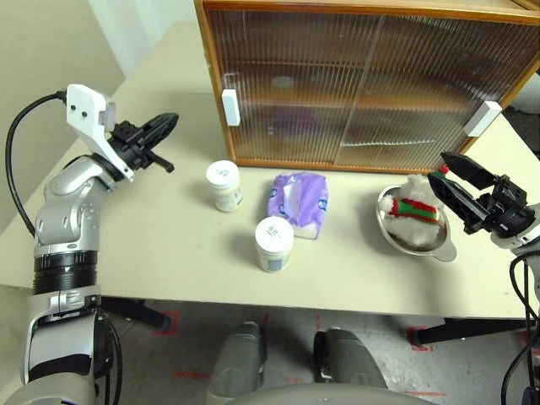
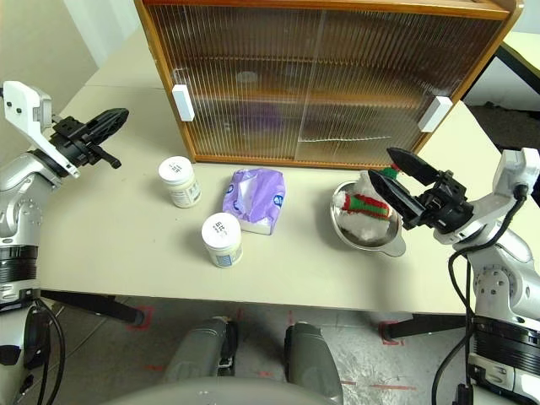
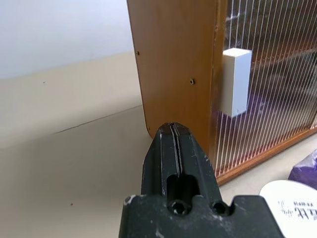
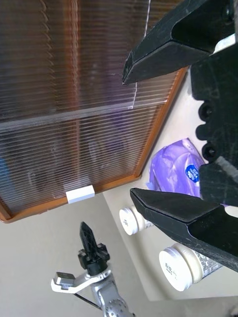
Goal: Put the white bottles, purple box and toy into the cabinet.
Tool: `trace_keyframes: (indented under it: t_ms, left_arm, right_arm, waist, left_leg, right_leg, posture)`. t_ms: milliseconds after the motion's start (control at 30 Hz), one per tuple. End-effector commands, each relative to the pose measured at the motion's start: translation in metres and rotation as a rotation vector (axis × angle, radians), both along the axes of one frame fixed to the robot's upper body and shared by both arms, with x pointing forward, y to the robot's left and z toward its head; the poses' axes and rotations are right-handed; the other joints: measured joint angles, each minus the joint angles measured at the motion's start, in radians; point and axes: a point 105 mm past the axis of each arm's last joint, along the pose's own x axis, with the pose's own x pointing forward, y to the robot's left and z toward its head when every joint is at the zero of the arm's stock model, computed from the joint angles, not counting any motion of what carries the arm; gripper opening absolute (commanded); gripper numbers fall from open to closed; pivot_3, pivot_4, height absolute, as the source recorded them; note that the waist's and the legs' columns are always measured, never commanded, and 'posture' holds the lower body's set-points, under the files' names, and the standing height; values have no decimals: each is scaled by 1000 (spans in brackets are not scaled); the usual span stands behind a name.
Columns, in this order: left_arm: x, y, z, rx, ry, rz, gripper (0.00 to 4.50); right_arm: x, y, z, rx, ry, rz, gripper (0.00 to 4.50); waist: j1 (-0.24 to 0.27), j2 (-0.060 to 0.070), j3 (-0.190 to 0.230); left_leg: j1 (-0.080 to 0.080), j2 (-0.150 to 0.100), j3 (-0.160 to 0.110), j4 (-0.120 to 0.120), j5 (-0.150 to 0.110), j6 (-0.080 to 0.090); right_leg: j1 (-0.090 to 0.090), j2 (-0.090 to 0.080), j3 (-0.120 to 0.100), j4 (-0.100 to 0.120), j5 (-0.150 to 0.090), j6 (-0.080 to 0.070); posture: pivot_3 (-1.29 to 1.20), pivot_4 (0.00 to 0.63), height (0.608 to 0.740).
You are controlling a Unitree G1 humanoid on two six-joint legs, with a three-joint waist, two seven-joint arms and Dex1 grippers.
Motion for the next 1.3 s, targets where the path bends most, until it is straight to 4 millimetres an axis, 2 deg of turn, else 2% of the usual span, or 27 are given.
trace_keyframes:
  t_ms: [33,400,600,733,1033,1300]
  left_arm:
    - [4,-16,-3,1,13,-46,48]
    - [27,-43,-12,-9,24,-91,48]
    - [37,-51,-6,-90,4,-111,48]
    - [42,-66,-7,-58,11,-159,48]
    - [44,-76,-7,-34,5,-196,48]
    - [39,-69,-6,-34,2,-189,48]
  right_arm:
    - [2,5,6,-6,-34,12,4500]
    - [10,24,9,-98,-49,106,4500]
    - [11,29,7,-101,-56,110,4500]
    - [11,31,9,-97,-67,114,4500]
    - [12,33,6,-112,-67,117,4500]
    - [17,34,5,-111,-69,124,4500]
  waist:
    - [0,0,0]
    - [1,-1,0]
    - [2,-1,0]
    - [2,-1,0]
    - [3,-2,-1]
    - [5,-2,-1]
  left_leg:
    - [0,0,0,0,0,0]
    - [0,0,0,2,0,1]
    - [-3,0,0,5,1,1]
    - [-6,0,0,8,1,2]
    - [-7,-1,-1,11,1,3]
    - [-8,-1,-1,11,1,3]
  right_leg:
    - [0,0,0,0,0,0]
    - [1,2,-1,1,1,1]
    - [0,3,-2,1,2,3]
    - [-1,3,-3,1,3,5]
    - [-1,2,-3,1,5,7]
    - [-1,2,-3,1,5,7]
  posture:
    - [60,63,740]
    - [64,58,740]
    - [64,58,740]
    - [47,53,740]
    - [42,53,740]
    - [73,59,740]
